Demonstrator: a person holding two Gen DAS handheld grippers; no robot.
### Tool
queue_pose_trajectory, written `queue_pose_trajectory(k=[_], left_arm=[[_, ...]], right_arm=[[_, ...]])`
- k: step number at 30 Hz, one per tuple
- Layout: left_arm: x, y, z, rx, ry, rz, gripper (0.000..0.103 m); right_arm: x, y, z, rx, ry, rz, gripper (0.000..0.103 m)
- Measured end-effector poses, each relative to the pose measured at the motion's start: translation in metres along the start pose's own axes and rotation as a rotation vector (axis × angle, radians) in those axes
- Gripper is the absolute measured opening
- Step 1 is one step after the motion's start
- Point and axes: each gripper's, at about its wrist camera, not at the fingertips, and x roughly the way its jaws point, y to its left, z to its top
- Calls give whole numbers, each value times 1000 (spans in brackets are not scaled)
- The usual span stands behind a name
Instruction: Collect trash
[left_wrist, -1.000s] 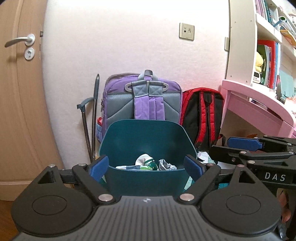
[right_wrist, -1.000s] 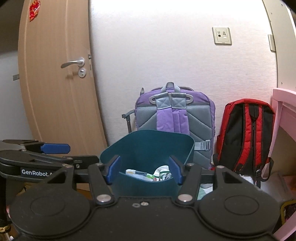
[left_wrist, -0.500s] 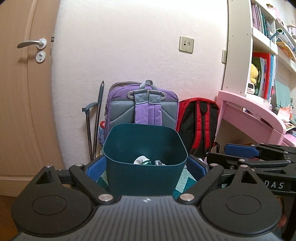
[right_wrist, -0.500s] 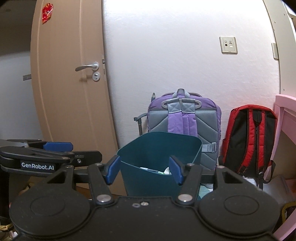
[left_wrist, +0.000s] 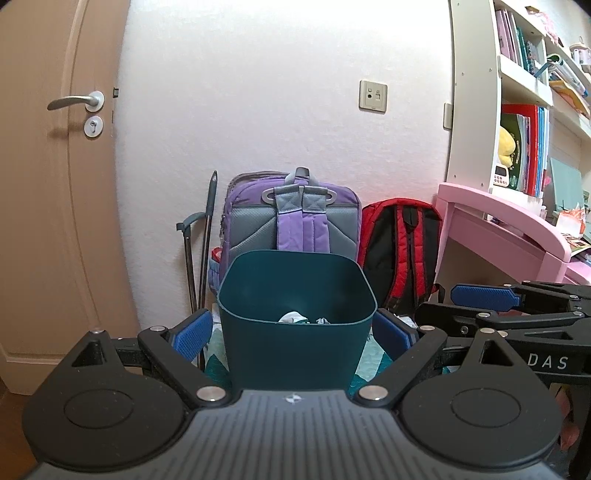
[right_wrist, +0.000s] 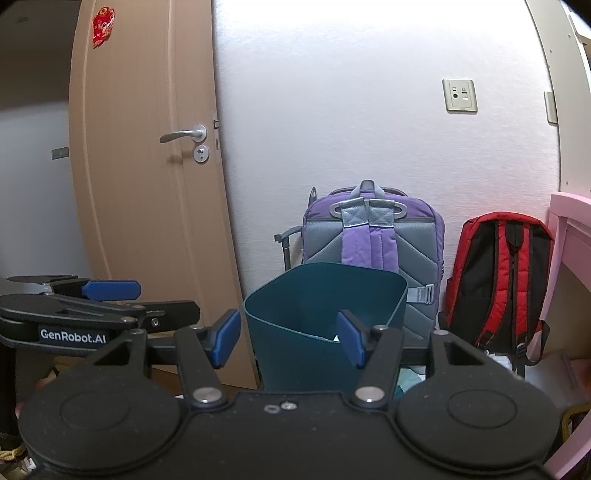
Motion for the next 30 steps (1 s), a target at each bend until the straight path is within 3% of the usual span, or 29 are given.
queue_pose_trajectory(k=[18,21,30], left_arm=[[-16,-5,-7,-9,-19,-31,94],[-18,-5,-8,-17,-26,-18,101],[-21,-3,-12,-38,-11,-11,101]], right_arm=[[-10,3,-4,14,-8,-9,57],[-11,2,-5,16,-11,-6,57],[-12,3,-5,14,-11,-5,57]])
